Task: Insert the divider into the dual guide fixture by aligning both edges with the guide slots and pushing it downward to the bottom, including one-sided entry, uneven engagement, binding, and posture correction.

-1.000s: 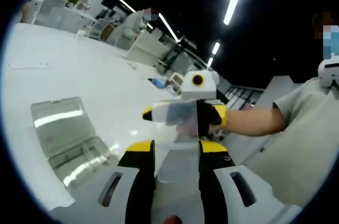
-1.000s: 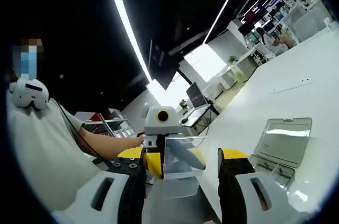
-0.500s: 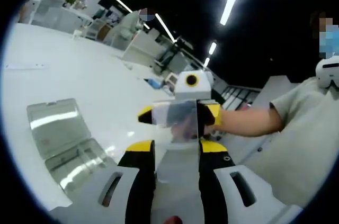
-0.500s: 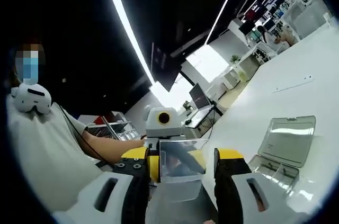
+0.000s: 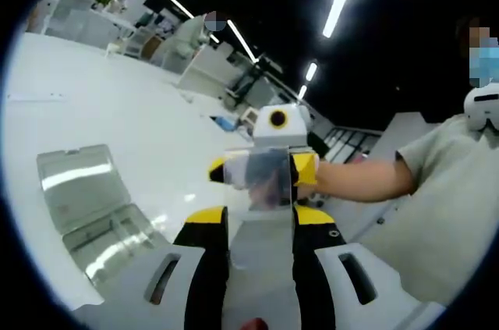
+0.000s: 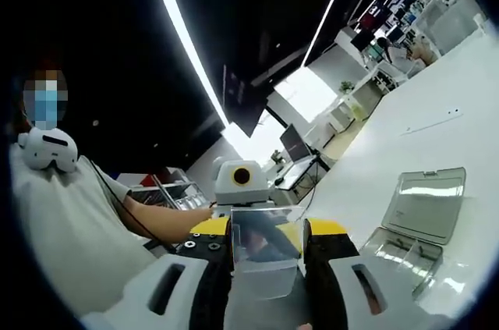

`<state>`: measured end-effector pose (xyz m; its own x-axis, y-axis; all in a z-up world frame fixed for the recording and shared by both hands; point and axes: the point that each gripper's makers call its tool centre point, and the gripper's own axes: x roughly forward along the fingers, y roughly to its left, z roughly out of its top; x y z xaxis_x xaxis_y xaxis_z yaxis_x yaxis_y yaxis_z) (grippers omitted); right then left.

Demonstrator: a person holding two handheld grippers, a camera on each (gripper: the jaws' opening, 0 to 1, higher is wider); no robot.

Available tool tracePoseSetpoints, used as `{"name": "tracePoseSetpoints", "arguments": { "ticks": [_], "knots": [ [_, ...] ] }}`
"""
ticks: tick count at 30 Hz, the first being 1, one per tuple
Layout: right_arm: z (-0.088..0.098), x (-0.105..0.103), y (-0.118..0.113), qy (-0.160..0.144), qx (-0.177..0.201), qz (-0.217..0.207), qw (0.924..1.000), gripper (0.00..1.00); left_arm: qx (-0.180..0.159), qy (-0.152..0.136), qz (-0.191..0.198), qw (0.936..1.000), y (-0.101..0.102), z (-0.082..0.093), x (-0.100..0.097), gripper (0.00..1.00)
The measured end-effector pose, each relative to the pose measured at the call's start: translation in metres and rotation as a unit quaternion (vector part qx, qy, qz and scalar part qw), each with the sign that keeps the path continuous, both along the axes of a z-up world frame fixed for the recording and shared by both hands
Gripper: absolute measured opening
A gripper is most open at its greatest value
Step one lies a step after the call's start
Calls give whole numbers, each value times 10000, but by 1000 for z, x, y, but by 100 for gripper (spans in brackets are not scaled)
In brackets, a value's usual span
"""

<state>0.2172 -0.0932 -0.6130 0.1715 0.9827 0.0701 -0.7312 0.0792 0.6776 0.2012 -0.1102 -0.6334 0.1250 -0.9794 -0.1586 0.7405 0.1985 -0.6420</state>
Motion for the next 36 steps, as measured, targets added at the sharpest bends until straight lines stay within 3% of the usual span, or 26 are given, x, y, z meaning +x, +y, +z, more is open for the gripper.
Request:
{"name": "tracePoseSetpoints", "arguments": {
  "ticks": [9,21,32,36],
  "knots": [
    [3,-3,-1,-90,88,73,9999,32,-60,54,-24,10000,-1,1,-1,28],
    [2,-3,3,-84,-66,52,9999,31,-82,140,-50,9999,1,0,-2,30],
    [-5,11,4,32,-335,-176,9993,31,117,93,83,9999,4,-7,1,34],
    [-11,14,4,115,-482,-266,9984,31,329,-18,215,9992,5,-12,5,38]
  ]
}}
